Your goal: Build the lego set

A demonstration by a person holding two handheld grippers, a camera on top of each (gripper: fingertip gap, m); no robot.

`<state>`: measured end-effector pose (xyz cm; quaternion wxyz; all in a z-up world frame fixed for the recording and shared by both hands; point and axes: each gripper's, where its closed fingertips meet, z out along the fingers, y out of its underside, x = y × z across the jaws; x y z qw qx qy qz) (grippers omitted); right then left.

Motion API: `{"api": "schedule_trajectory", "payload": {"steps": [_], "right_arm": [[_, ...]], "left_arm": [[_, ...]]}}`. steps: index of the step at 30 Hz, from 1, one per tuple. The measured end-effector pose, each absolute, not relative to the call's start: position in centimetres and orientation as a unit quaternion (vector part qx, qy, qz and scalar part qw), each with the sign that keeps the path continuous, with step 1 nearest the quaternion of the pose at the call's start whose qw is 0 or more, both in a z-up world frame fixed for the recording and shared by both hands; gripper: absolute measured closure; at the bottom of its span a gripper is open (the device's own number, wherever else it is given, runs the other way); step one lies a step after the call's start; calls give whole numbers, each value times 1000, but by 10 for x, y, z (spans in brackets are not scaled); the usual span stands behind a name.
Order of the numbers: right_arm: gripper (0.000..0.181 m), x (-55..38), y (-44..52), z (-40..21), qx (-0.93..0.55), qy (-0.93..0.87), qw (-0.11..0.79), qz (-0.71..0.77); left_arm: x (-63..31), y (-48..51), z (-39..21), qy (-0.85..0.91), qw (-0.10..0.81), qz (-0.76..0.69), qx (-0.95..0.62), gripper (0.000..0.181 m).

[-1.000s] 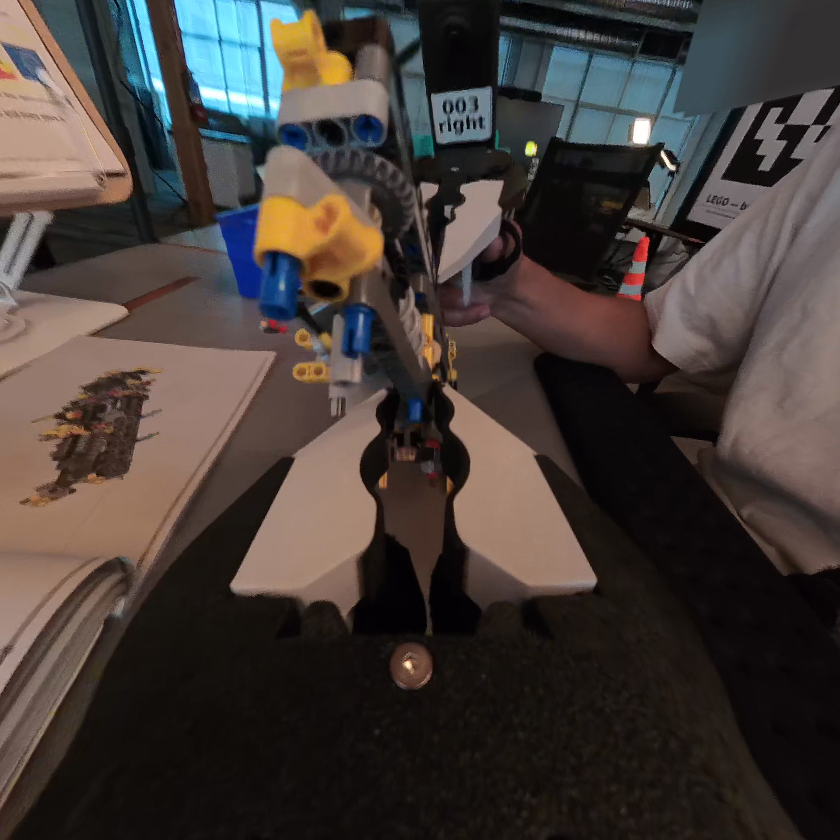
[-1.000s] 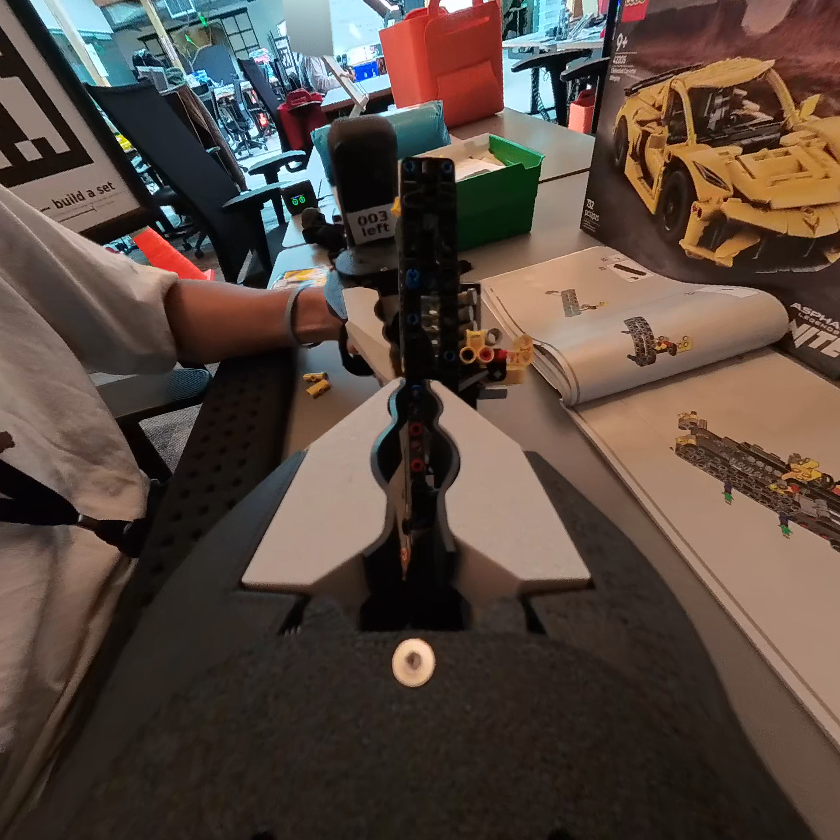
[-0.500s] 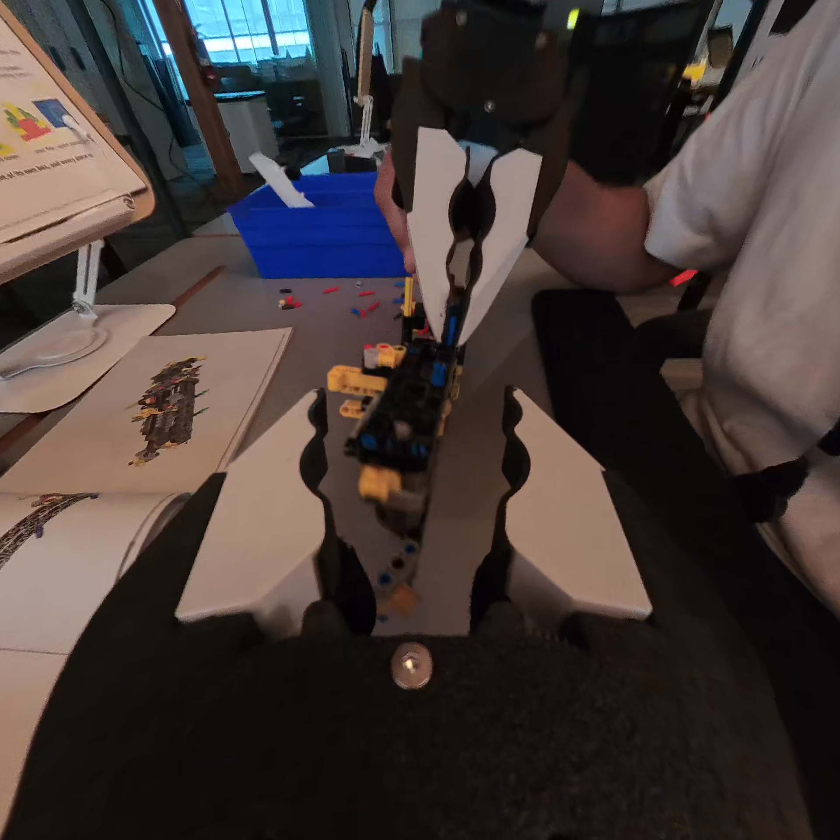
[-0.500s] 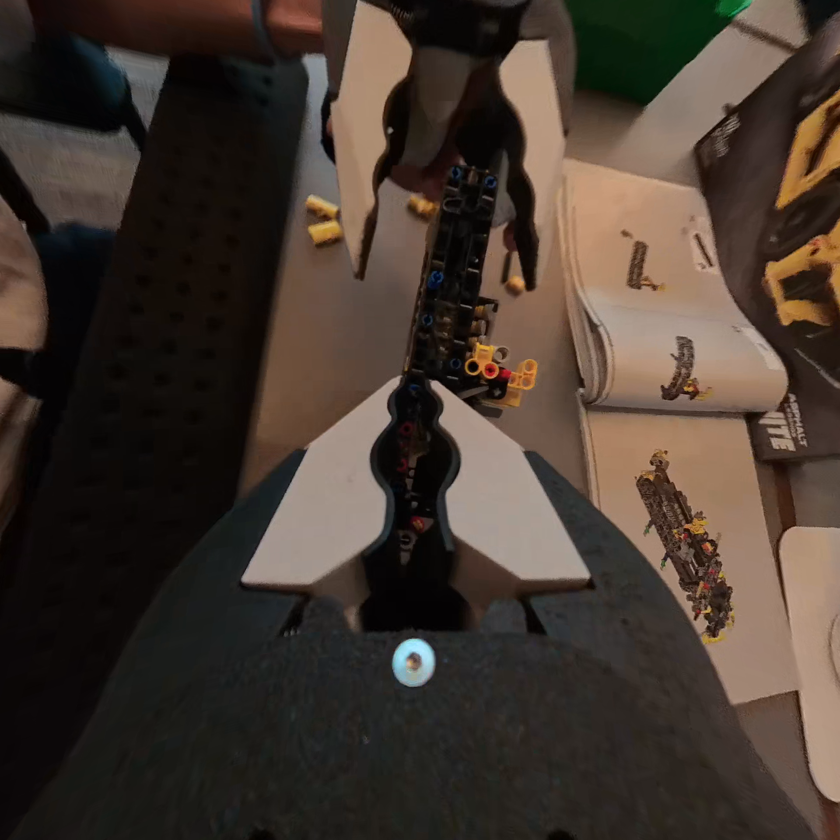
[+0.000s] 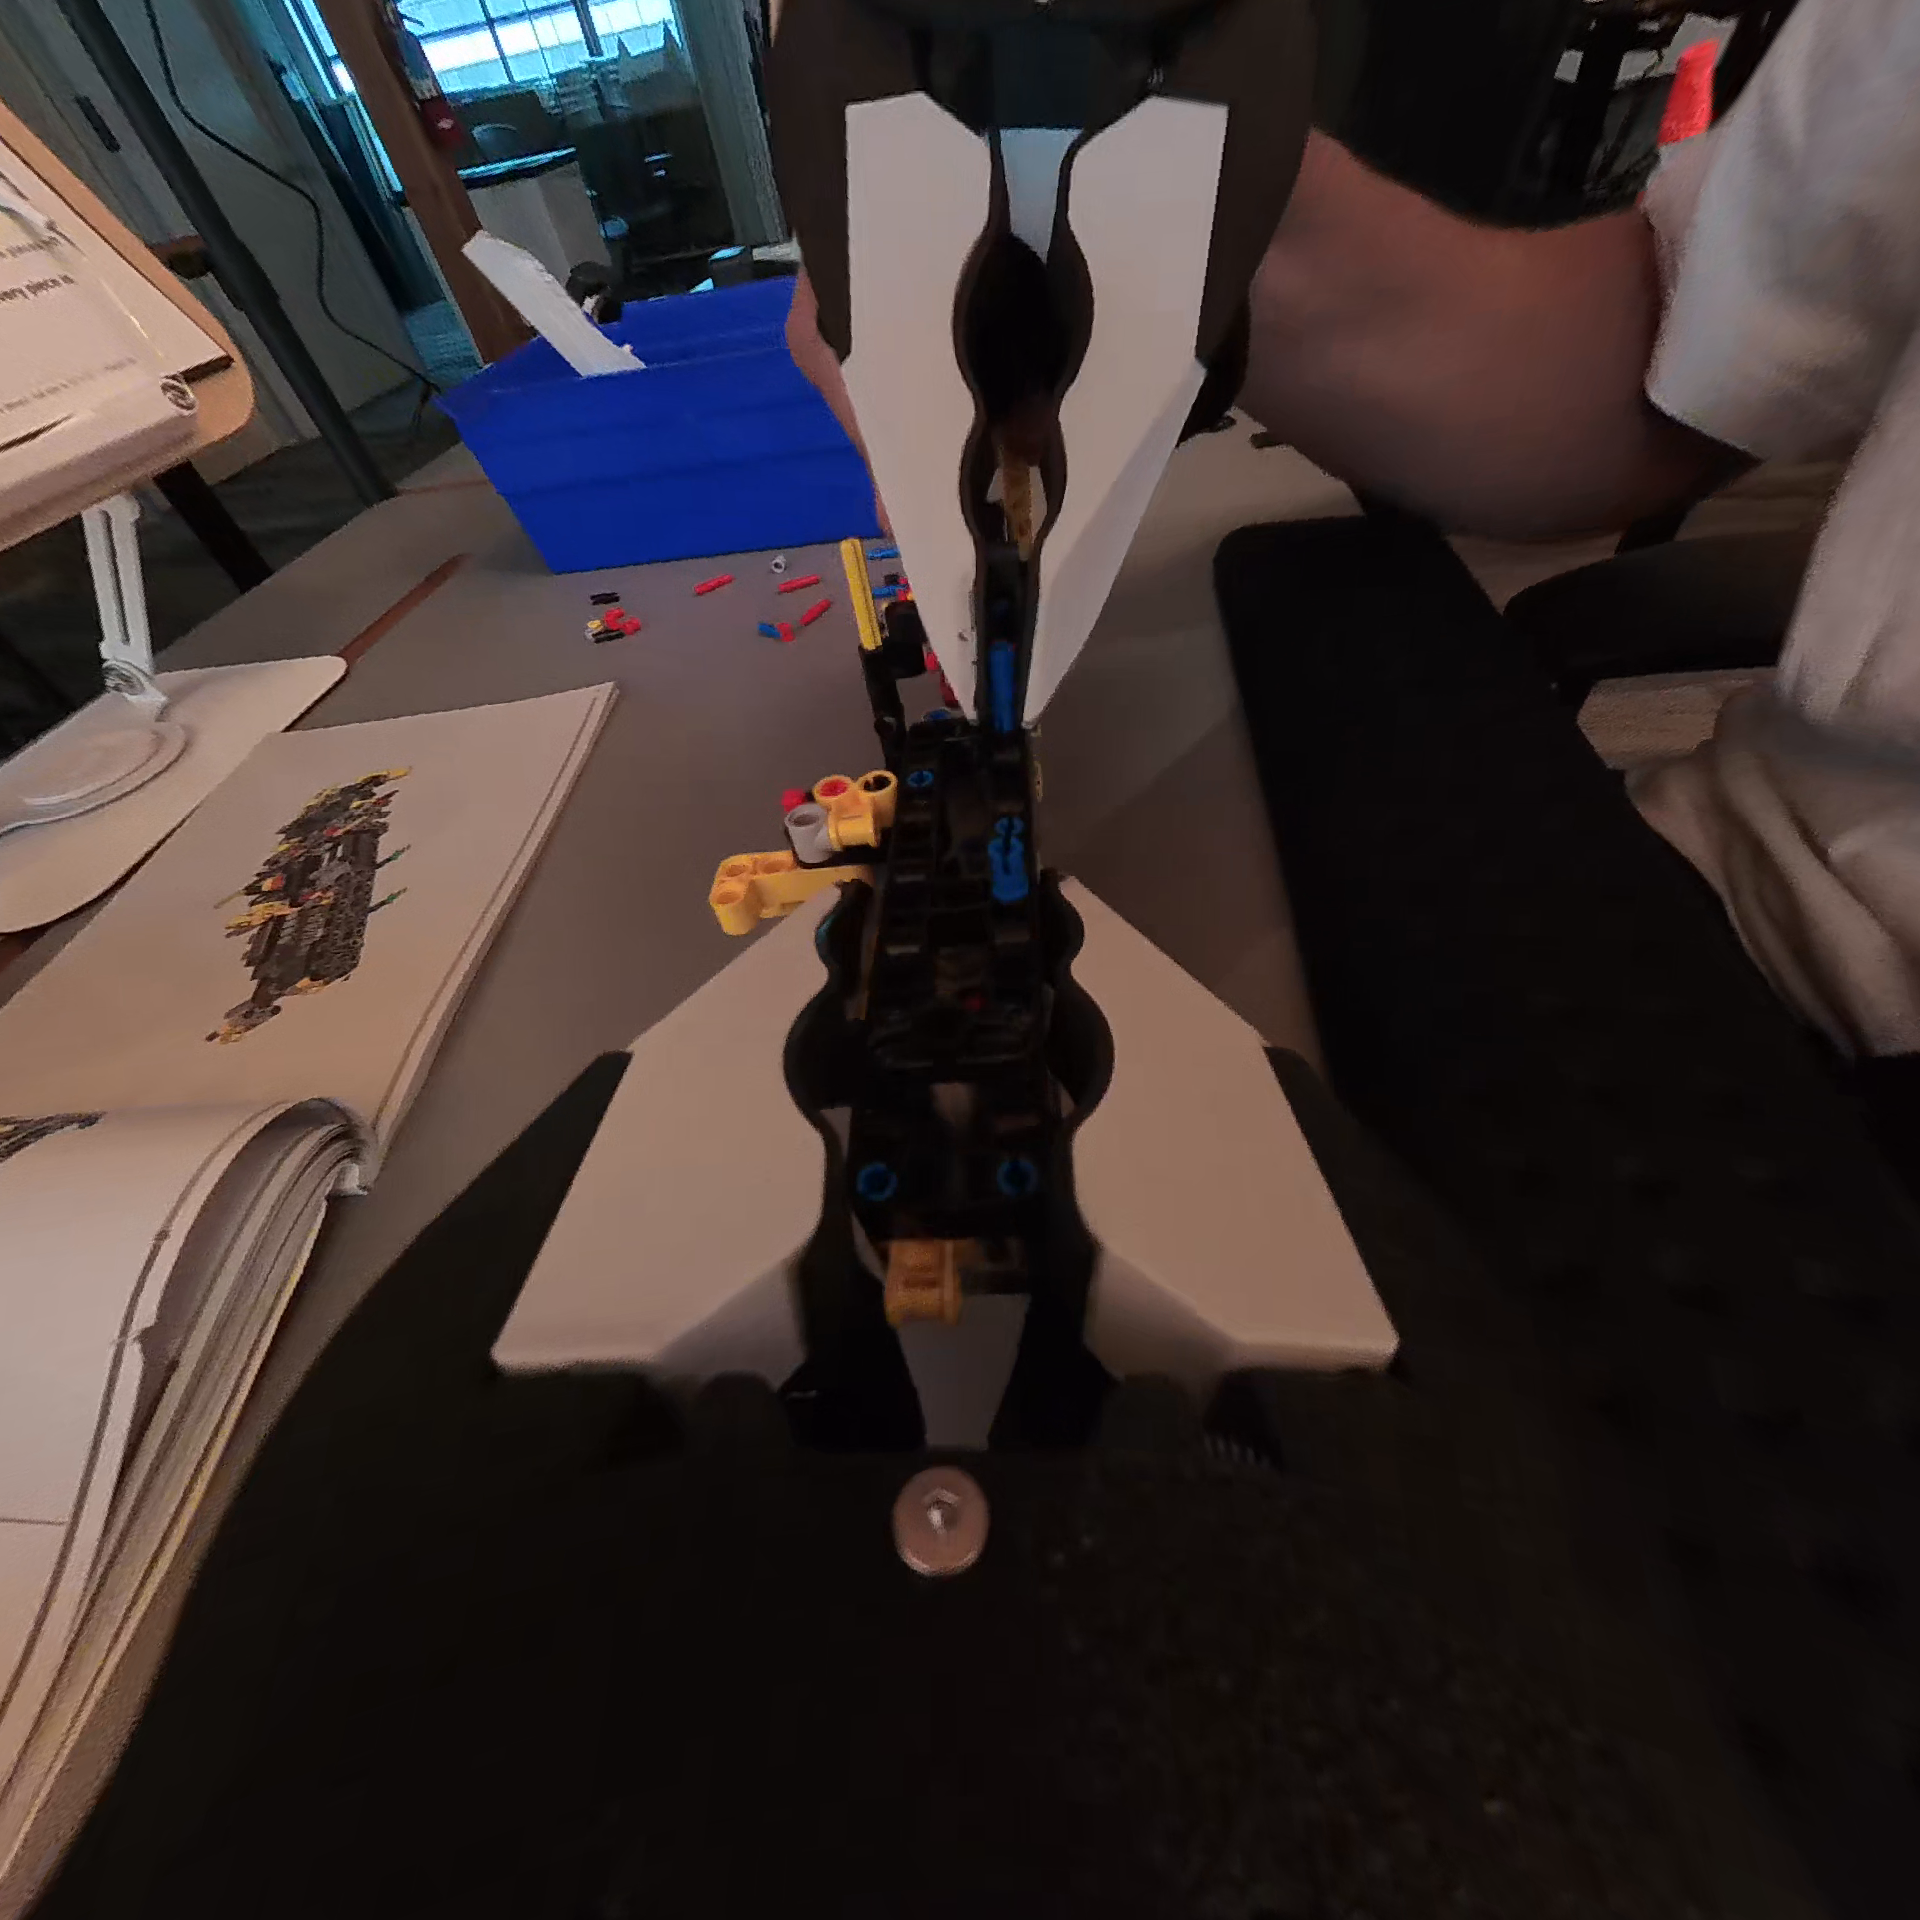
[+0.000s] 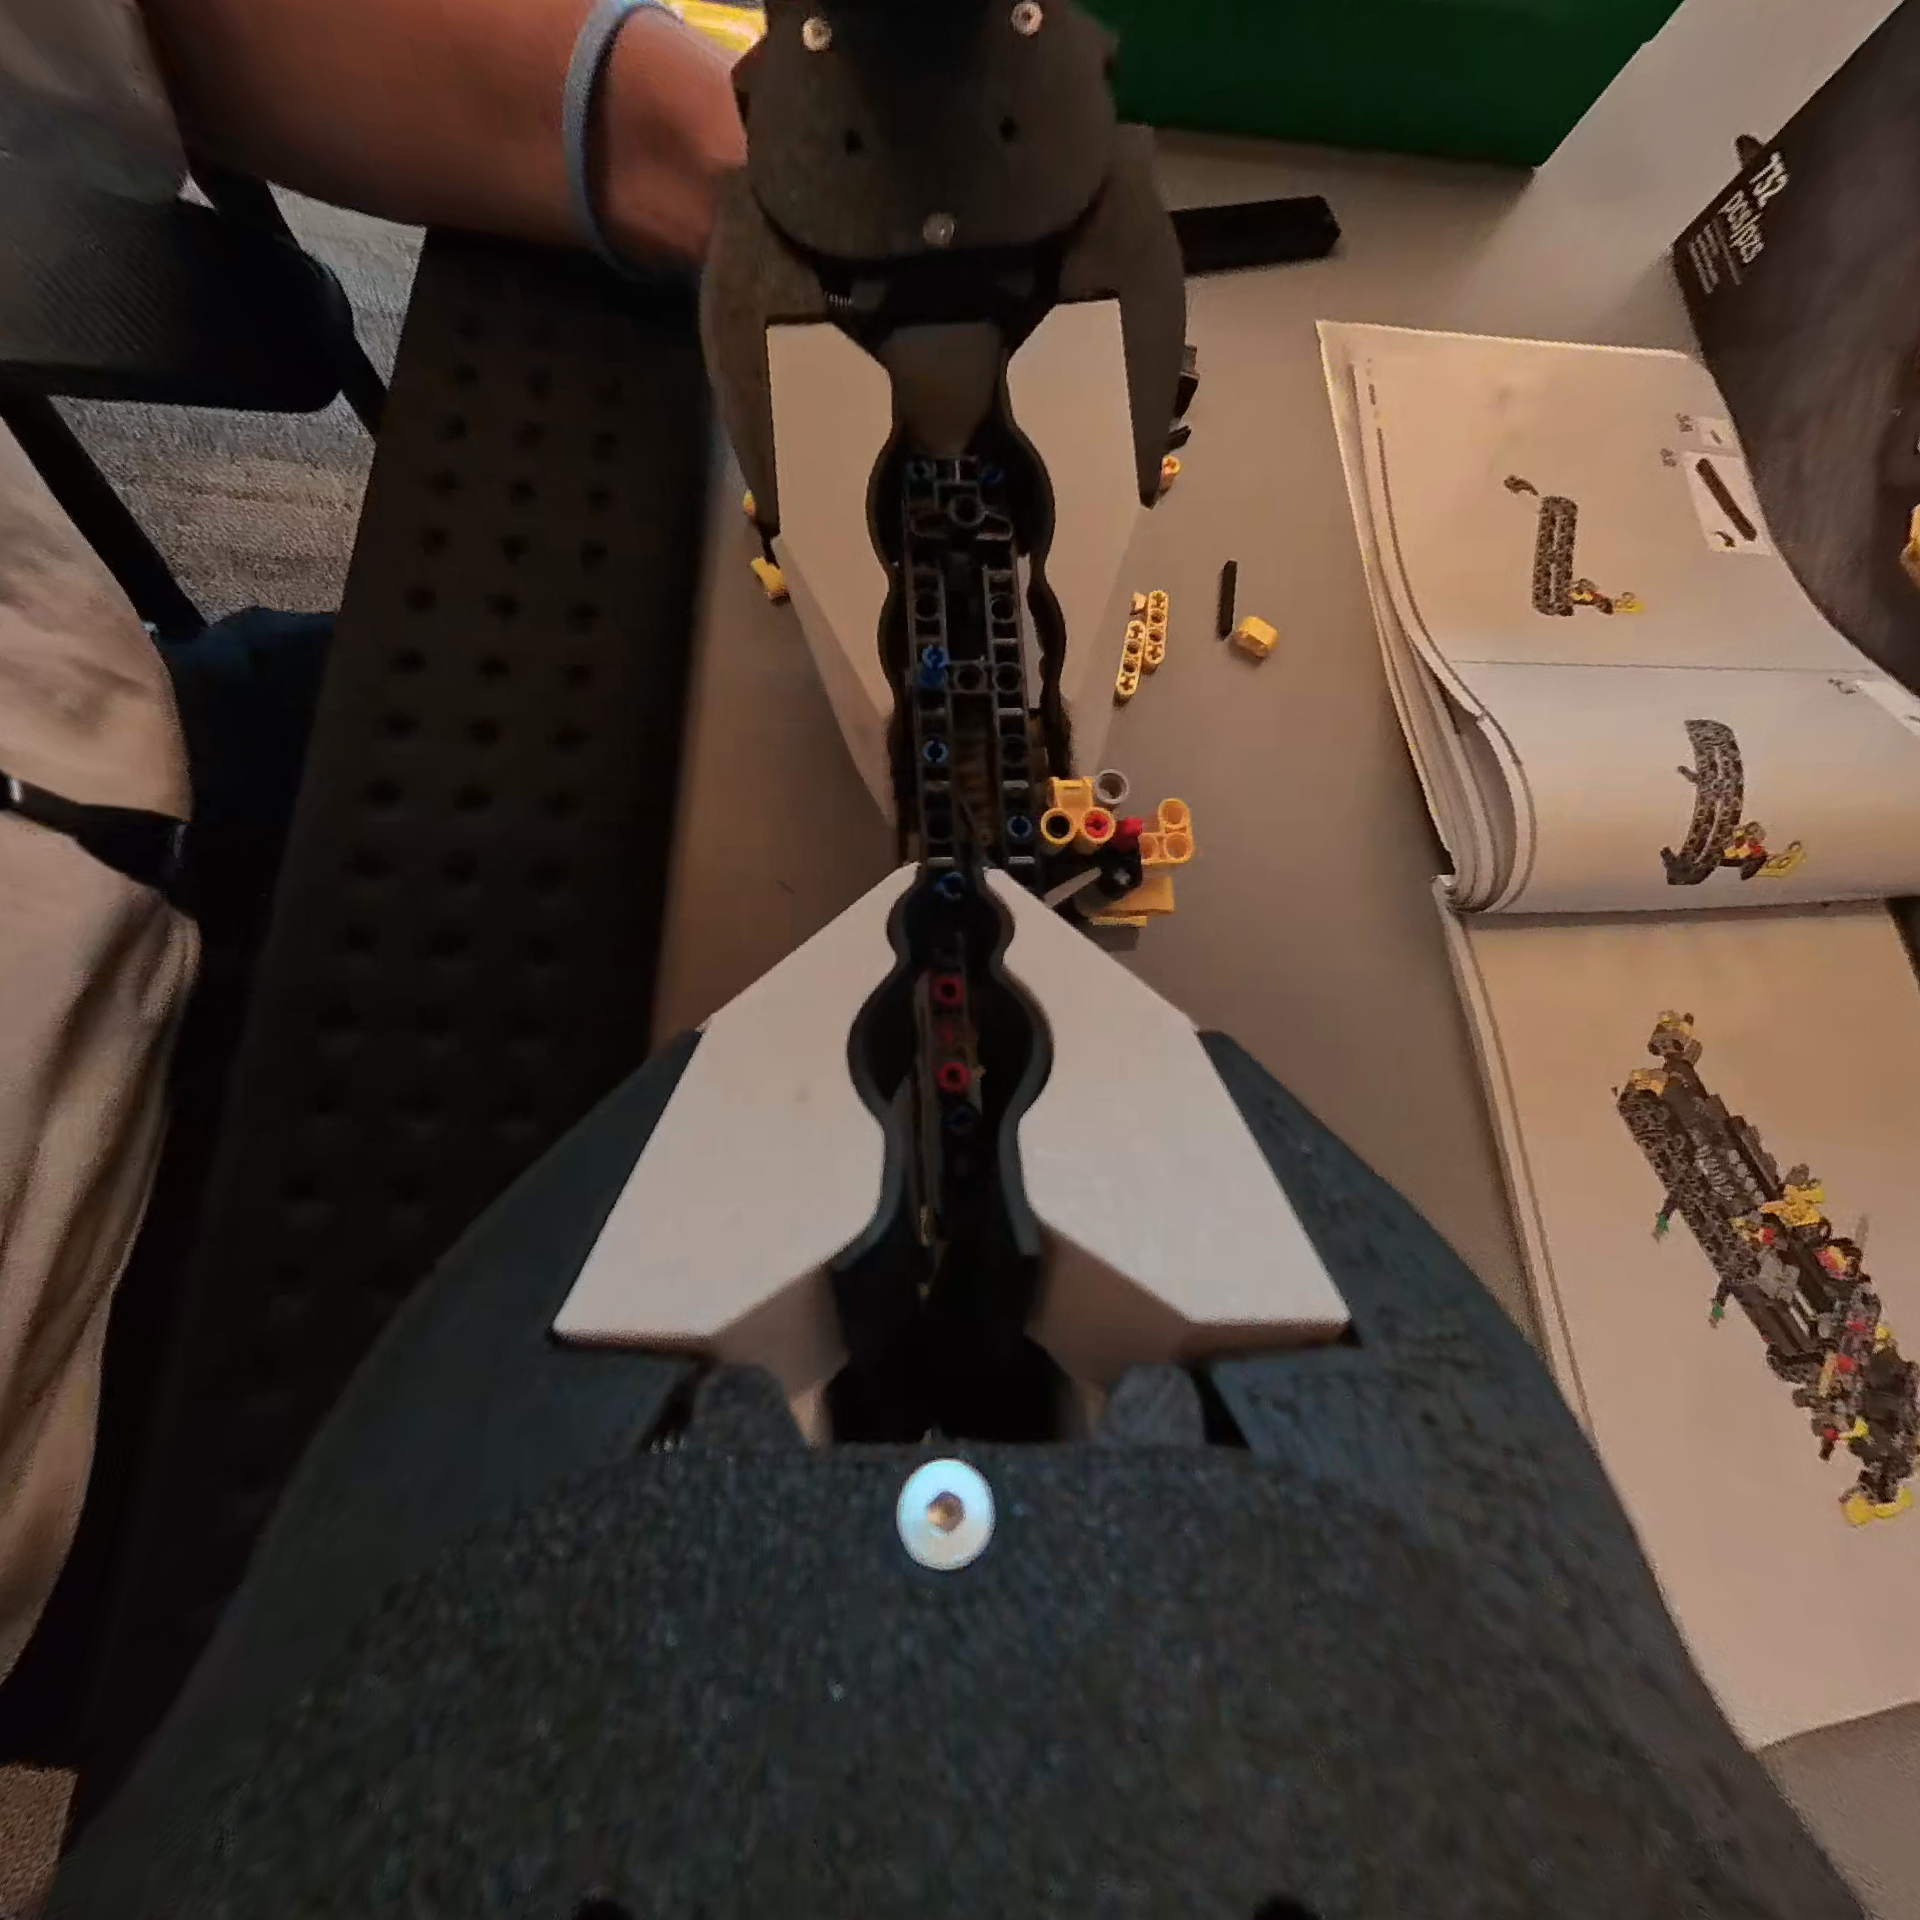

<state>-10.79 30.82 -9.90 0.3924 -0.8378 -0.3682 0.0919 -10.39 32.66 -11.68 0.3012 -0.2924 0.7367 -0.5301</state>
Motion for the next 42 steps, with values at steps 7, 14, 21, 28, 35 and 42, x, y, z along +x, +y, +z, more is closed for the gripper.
{"api": "schedule_trajectory", "payload": {"steps": [7, 14, 21, 28, 35, 42], "right_arm": [[177, -106, 310, -97, -833, -366, 404, 93], [177, -103, 312, -95, -832, -361, 409, 100], [167, -78, 315, -81, -848, -273, 445, -91], [156, -71, 297, -85, -783, 10, 621, -8], [174, -74, 305, -100, -768, 21, 637, -53], [175, -70, 317, -99, -757, 14, 650, -70]], "left_arm": [[-105, 325, -117, 731, 283, -544, -301, 151], [-103, 326, -117, 729, 291, -539, -304, 151], [-87, 337, -116, 688, 344, -510, -384, 151], [-87, 323, -118, 693, 457, -418, -369, 151], [-86, 313, -119, 701, 476, -397, -353, 151], [-84, 322, -120, 682, 460, -416, -388, 151]]}}
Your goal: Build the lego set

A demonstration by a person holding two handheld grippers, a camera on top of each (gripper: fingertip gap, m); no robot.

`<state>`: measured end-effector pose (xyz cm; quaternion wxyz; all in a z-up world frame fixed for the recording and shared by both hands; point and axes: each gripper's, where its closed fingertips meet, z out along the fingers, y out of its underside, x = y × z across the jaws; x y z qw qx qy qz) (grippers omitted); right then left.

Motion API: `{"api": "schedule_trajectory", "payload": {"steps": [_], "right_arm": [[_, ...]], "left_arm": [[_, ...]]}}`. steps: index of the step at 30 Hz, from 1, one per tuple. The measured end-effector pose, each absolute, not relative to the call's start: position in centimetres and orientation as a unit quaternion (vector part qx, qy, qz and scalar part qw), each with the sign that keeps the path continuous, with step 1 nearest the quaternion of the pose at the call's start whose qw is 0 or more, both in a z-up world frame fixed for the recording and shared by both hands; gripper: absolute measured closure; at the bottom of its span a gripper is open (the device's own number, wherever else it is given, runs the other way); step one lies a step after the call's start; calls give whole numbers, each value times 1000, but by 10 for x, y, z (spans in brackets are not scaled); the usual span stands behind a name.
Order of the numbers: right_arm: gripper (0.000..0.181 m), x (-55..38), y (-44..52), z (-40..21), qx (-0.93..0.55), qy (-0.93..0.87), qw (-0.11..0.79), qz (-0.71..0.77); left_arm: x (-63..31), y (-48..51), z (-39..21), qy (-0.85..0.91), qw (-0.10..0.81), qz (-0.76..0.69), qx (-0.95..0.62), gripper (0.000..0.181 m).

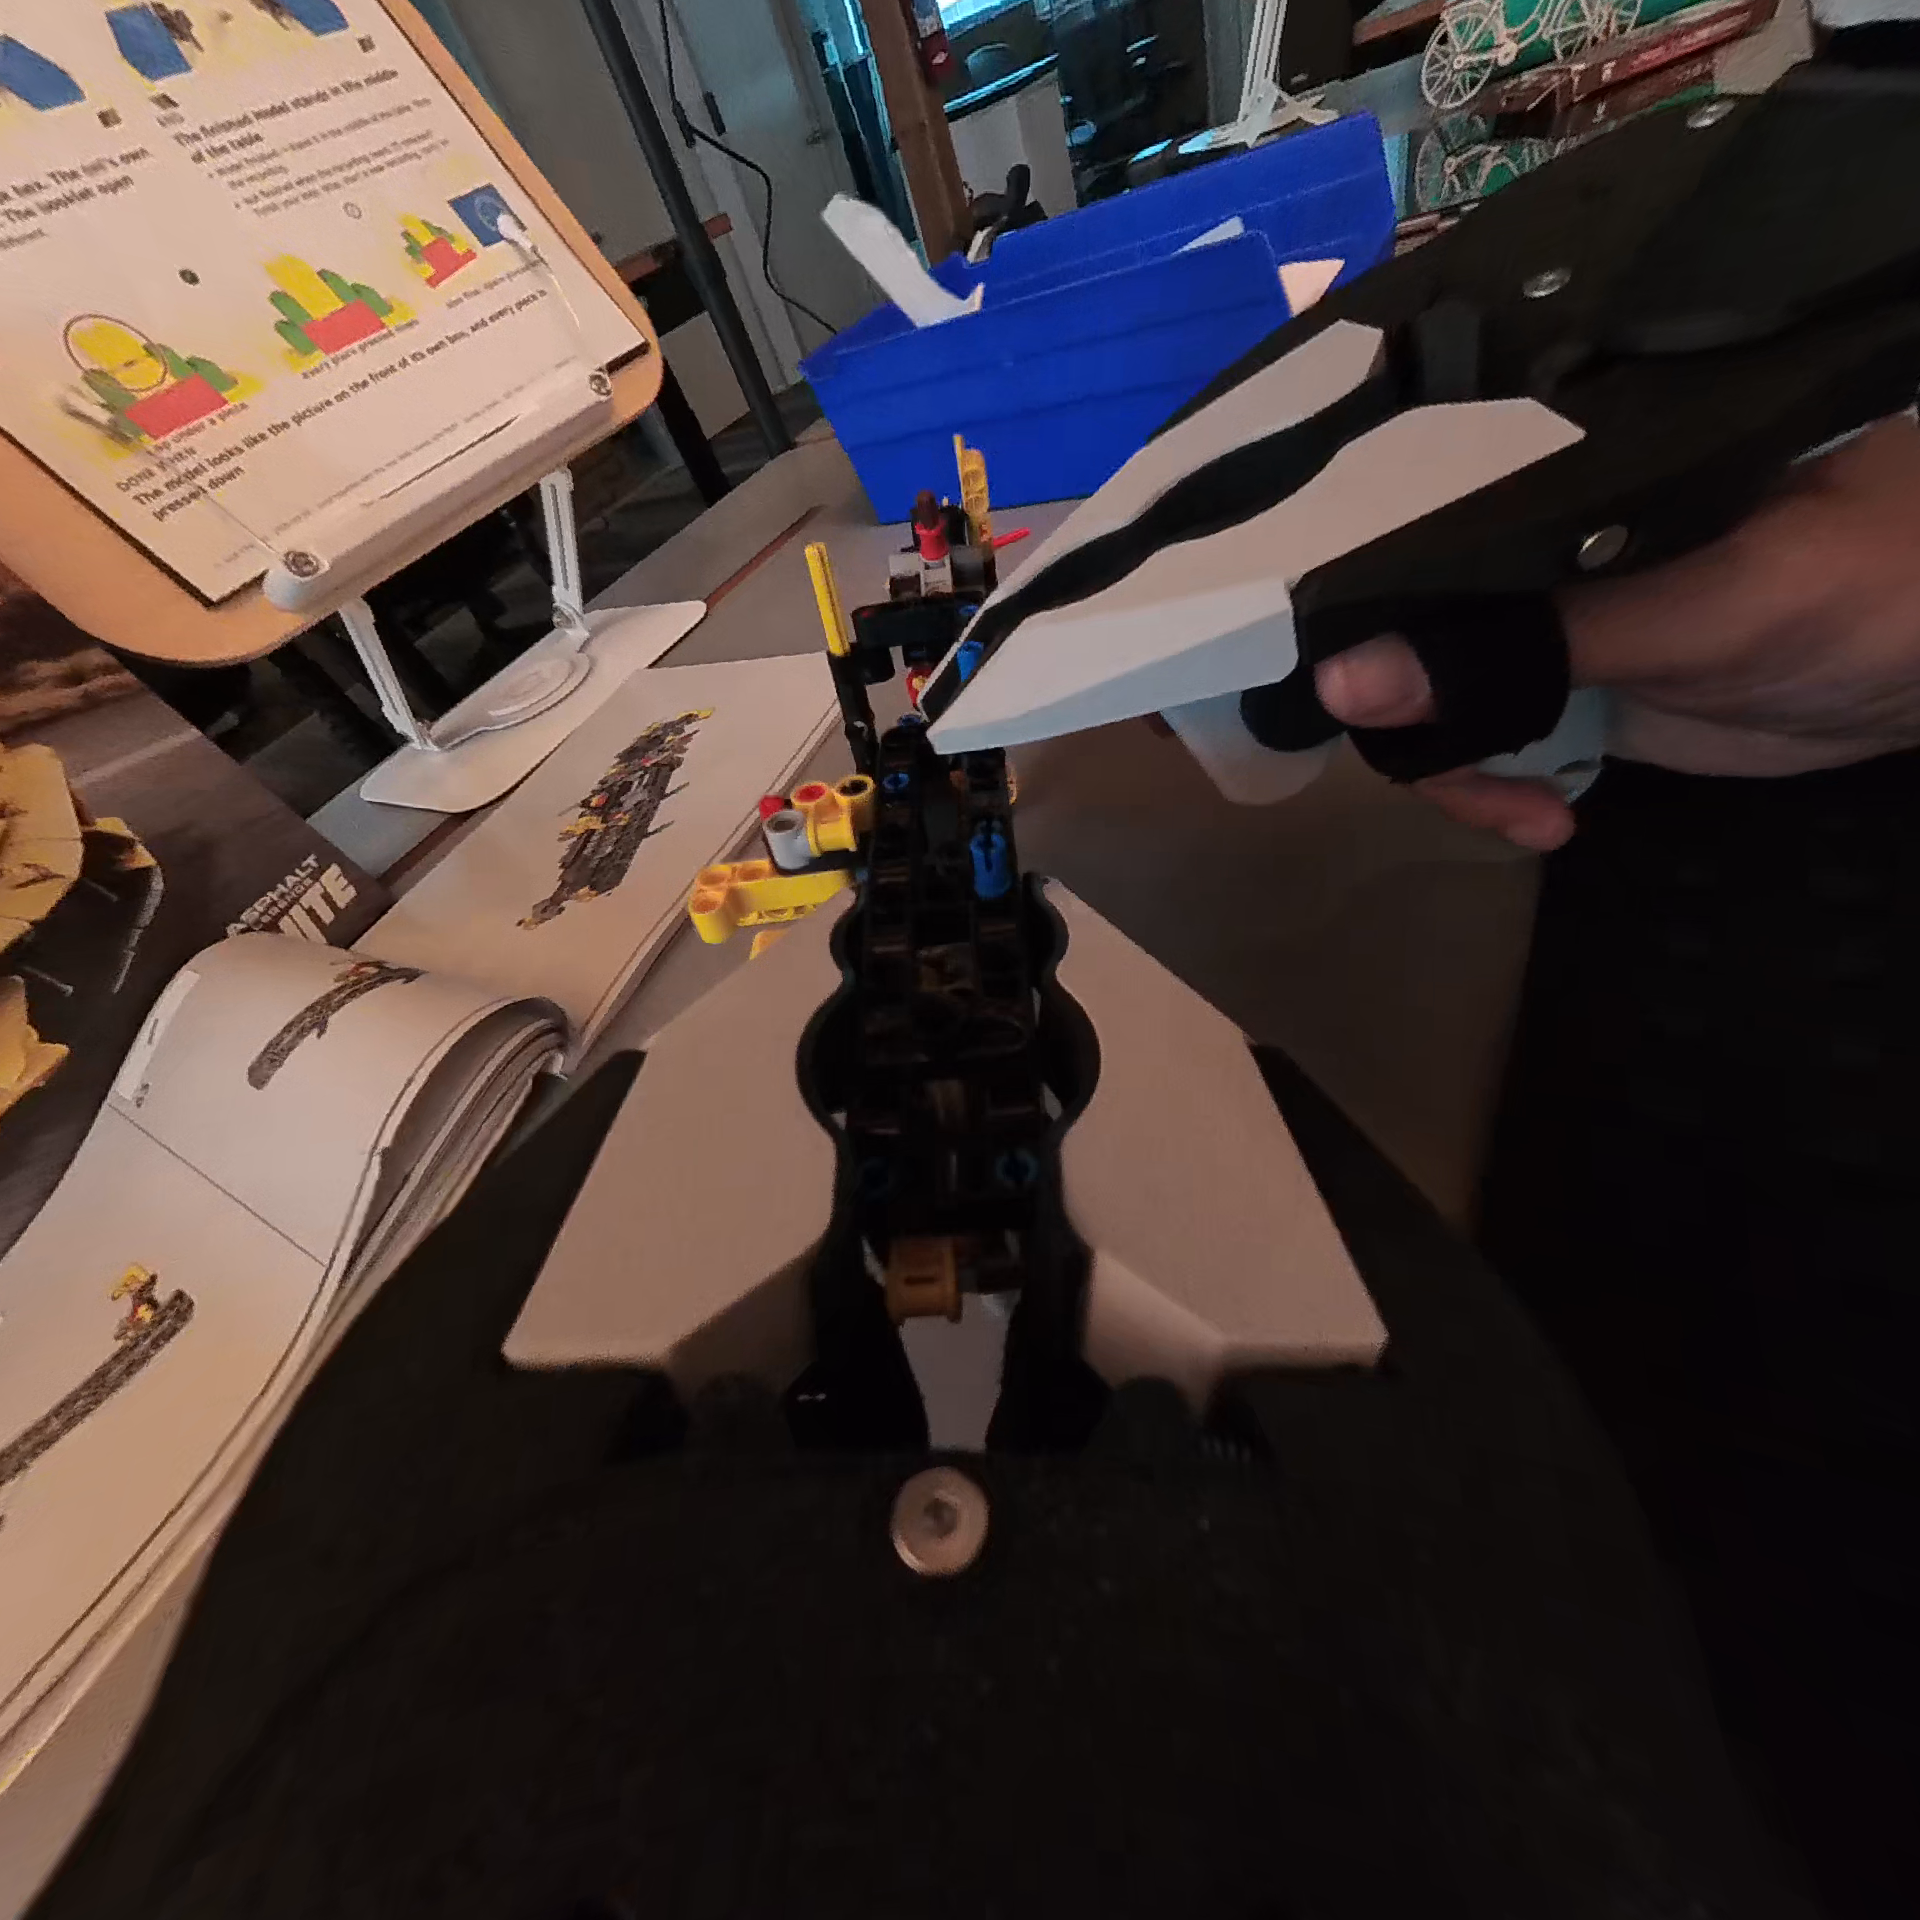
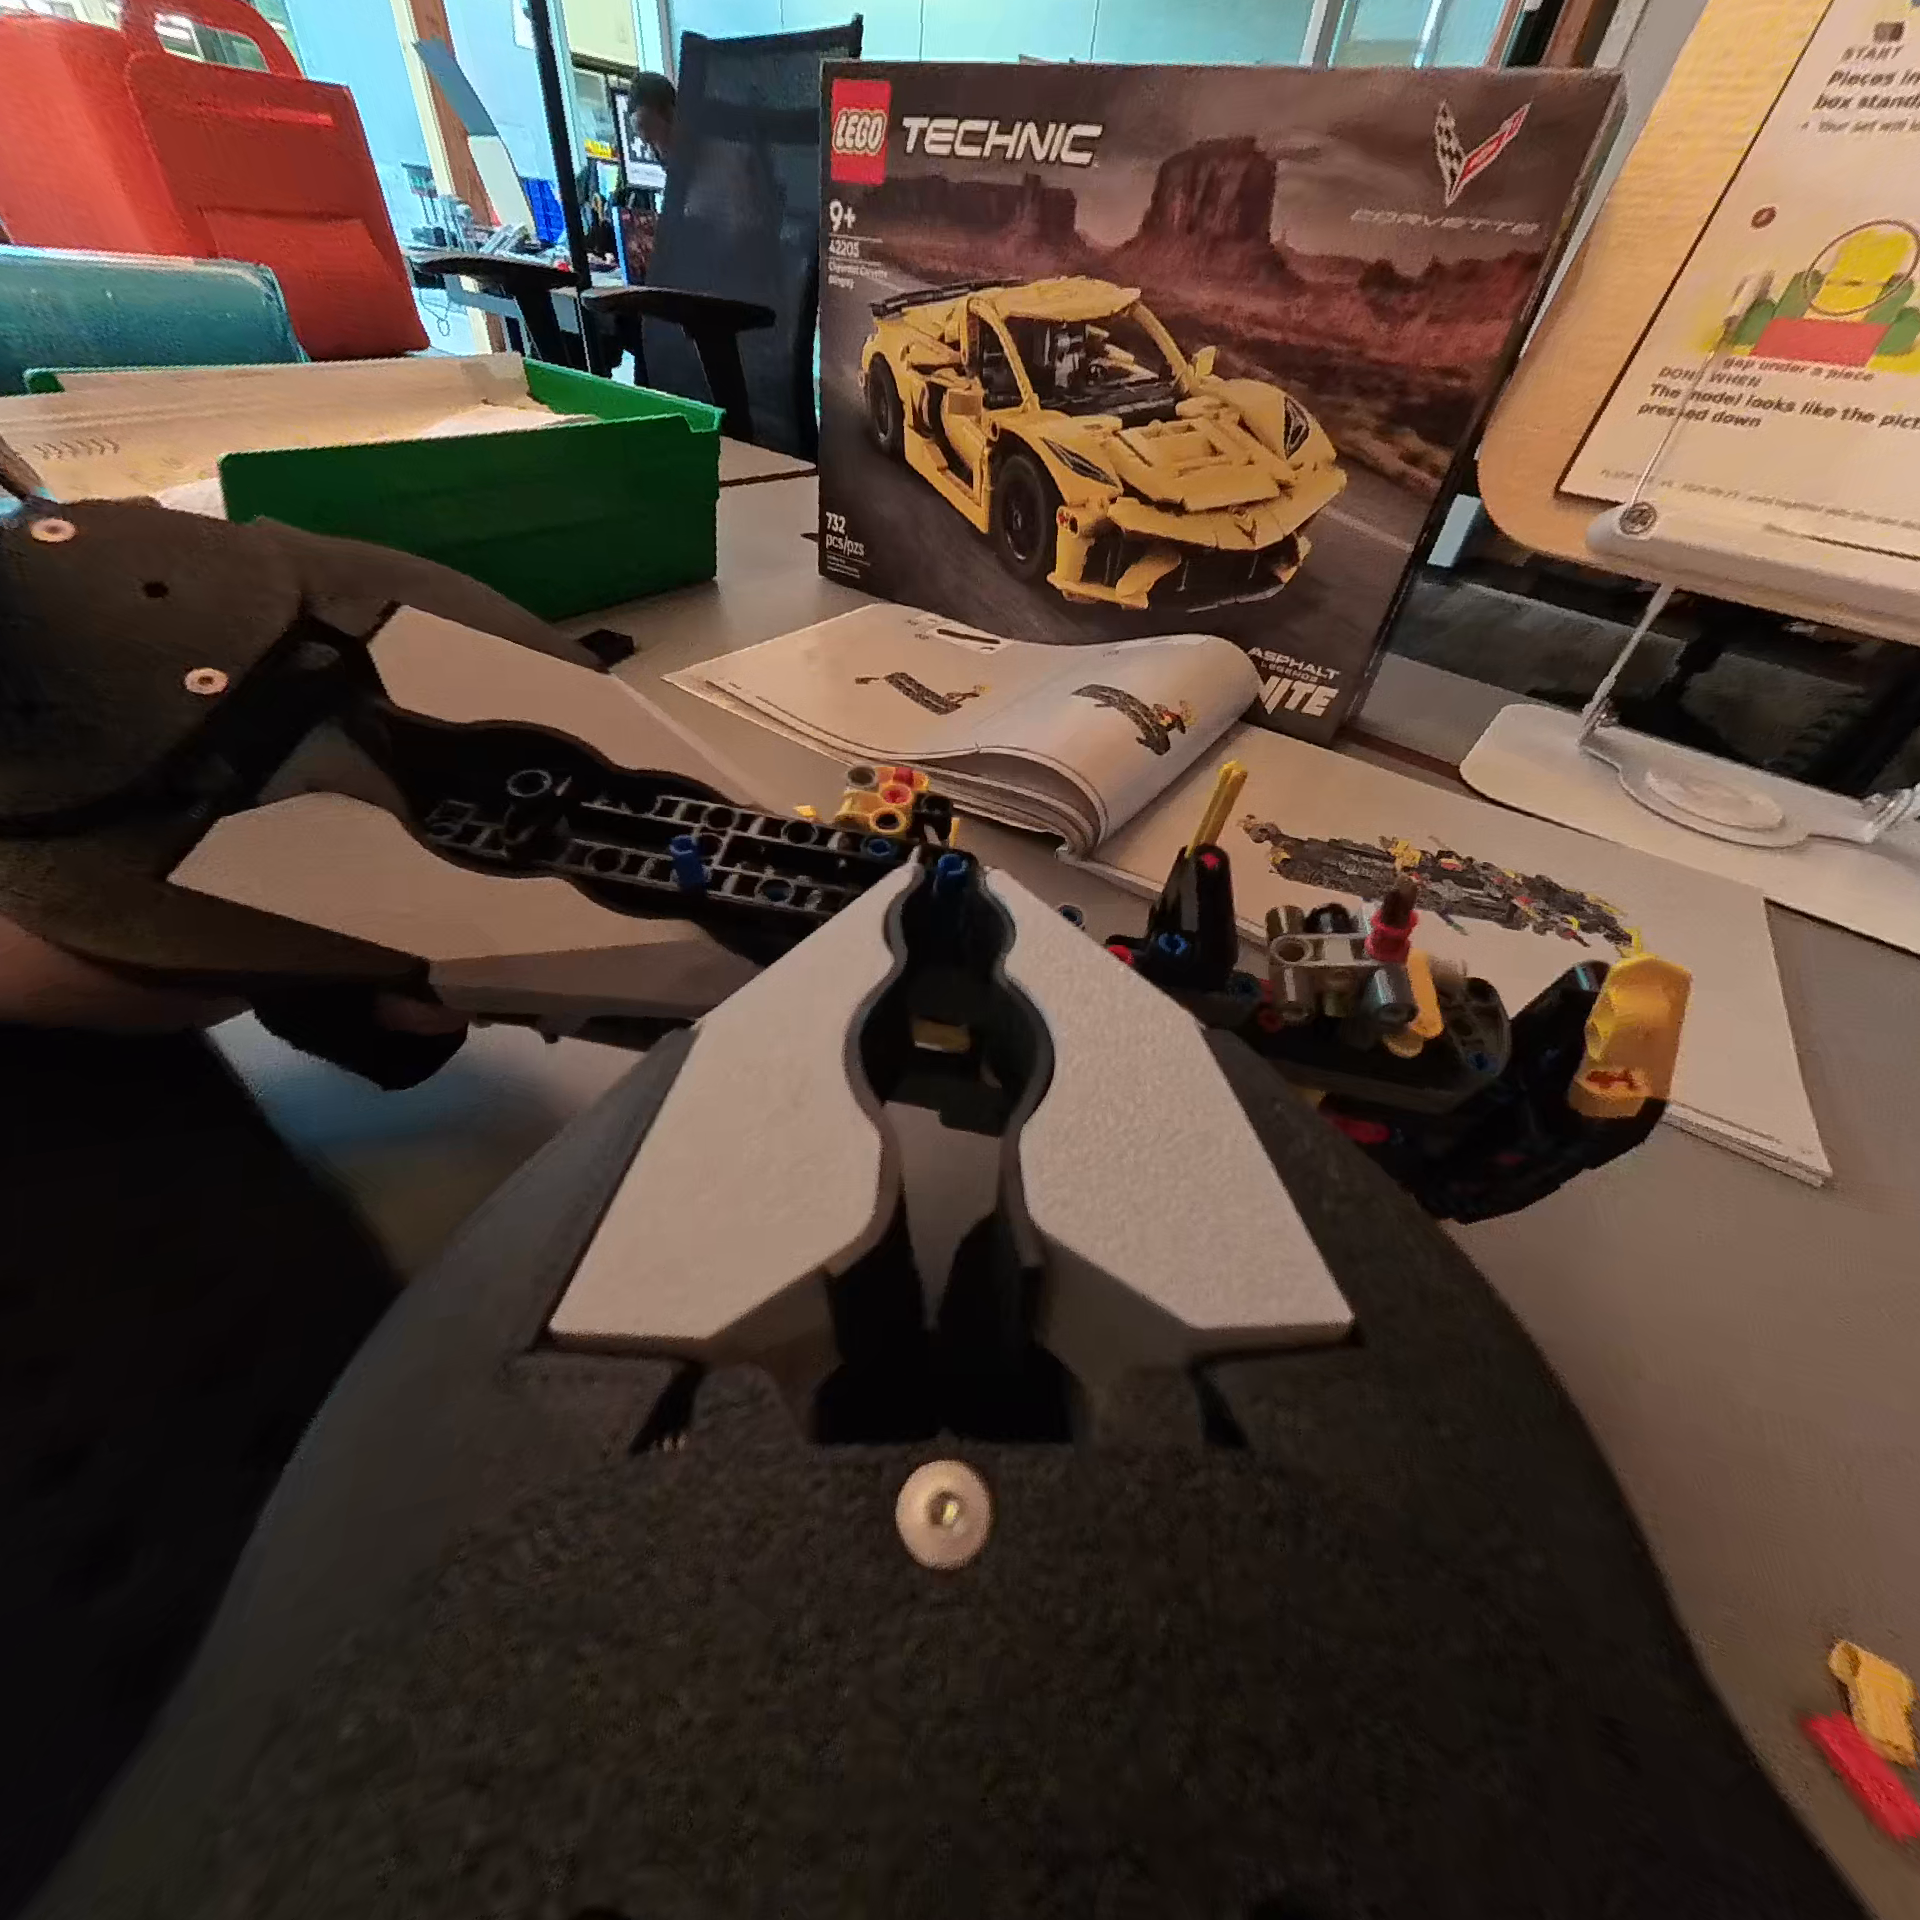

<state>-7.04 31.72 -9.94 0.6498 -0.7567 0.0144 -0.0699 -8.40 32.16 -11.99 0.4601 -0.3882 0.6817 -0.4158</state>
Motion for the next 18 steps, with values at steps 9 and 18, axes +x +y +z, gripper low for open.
{"api": "schedule_trajectory", "payload": {"steps": [9, 18], "right_arm": [[179, -68, 318, -93, -753, 48, 656, -3], [178, -69, 323, -97, -760, 41, 648, -8]], "left_arm": [[-80, 320, -121, 666, 412, -462, -416, 151], [-82, 332, -106, 646, 482, -438, -398, 138]]}}
